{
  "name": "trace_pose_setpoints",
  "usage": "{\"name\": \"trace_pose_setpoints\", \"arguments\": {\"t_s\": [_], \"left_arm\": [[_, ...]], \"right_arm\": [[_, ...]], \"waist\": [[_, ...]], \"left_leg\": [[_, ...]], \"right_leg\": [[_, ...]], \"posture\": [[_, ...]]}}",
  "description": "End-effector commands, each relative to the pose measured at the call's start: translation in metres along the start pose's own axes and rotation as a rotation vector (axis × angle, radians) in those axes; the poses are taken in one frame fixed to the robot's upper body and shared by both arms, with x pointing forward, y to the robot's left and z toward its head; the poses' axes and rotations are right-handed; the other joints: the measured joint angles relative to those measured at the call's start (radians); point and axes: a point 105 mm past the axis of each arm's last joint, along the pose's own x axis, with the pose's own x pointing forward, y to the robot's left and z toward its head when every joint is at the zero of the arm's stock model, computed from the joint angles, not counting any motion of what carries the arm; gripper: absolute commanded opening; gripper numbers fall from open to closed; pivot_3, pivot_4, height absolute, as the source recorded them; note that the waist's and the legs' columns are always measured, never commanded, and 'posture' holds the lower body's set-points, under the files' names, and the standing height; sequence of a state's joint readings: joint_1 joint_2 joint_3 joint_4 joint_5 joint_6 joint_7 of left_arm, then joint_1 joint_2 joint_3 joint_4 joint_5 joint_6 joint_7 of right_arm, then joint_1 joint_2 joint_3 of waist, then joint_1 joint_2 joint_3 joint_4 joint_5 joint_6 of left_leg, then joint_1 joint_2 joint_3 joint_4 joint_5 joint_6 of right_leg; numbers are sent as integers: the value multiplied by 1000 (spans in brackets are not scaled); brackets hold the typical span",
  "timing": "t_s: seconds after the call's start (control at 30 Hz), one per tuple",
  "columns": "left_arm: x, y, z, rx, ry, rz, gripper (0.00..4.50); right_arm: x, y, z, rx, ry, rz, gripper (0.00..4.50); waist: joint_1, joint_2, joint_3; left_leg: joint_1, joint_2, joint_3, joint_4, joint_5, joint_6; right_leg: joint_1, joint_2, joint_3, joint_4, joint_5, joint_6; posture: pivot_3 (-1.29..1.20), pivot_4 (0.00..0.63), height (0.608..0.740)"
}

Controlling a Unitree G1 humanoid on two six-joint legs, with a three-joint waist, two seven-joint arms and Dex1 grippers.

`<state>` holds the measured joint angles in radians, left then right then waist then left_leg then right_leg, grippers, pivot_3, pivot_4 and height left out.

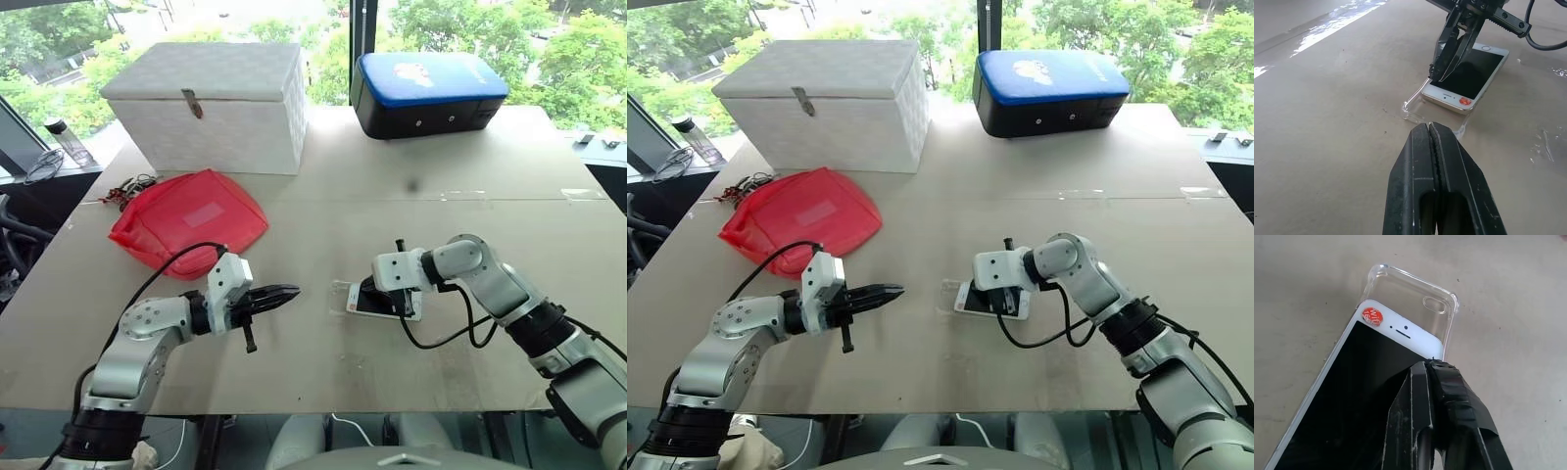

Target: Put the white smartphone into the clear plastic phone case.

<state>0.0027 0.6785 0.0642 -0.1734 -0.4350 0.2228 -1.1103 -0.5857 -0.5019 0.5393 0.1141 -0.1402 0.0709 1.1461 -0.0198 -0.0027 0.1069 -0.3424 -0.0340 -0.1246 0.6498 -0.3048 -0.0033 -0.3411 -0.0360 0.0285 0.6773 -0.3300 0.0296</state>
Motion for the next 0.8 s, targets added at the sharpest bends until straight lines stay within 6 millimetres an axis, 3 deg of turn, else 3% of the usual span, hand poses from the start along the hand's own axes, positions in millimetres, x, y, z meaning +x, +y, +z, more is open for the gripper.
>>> {"name": "trace_pose_setpoints", "arguments": {"t_s": [0.03,0.17,0.33,0.5,0.6,0.8], "left_arm": [[0,-2,10,37,-16,-16,0],[-1,-2,9,34,-15,-14,0],[1,-3,9,31,-18,-20,0],[1,-3,9,31,-18,-25,0],[1,-3,9,32,-20,-27,0],[2,-2,8,31,-19,-27,0]], "right_arm": [[25,41,-39,258,48,94,17],[9,9,-9,302,-124,-56,17],[-18,-11,29,350,-306,-124,17],[-29,6,45,297,-276,-10,17],[-26,21,40,231,-181,55,17],[-20,21,35,193,-139,66,17]], "waist": [[0,0,0],[2,5,10],[2,9,25],[-2,7,29],[-2,7,30],[-10,5,31]], "left_leg": [[0,0,0,0,0,0],[-3,0,0,0,0,0],[-9,0,-1,-1,2,-3],[-40,0,-1,5,3,-6],[-41,0,-1,4,3,-6],[-40,0,-1,4,3,-6]], "right_leg": [[0,0,0,0,0,0],[-3,0,1,0,0,0],[-9,0,0,0,0,0],[-37,0,-1,2,0,0],[-38,0,-2,1,0,0],[-37,0,-2,2,0,0]], "posture": [[0,150,740],[0,150,740],[0,150,740],[0,150,740],[0,150,740],[0,150,740]]}}
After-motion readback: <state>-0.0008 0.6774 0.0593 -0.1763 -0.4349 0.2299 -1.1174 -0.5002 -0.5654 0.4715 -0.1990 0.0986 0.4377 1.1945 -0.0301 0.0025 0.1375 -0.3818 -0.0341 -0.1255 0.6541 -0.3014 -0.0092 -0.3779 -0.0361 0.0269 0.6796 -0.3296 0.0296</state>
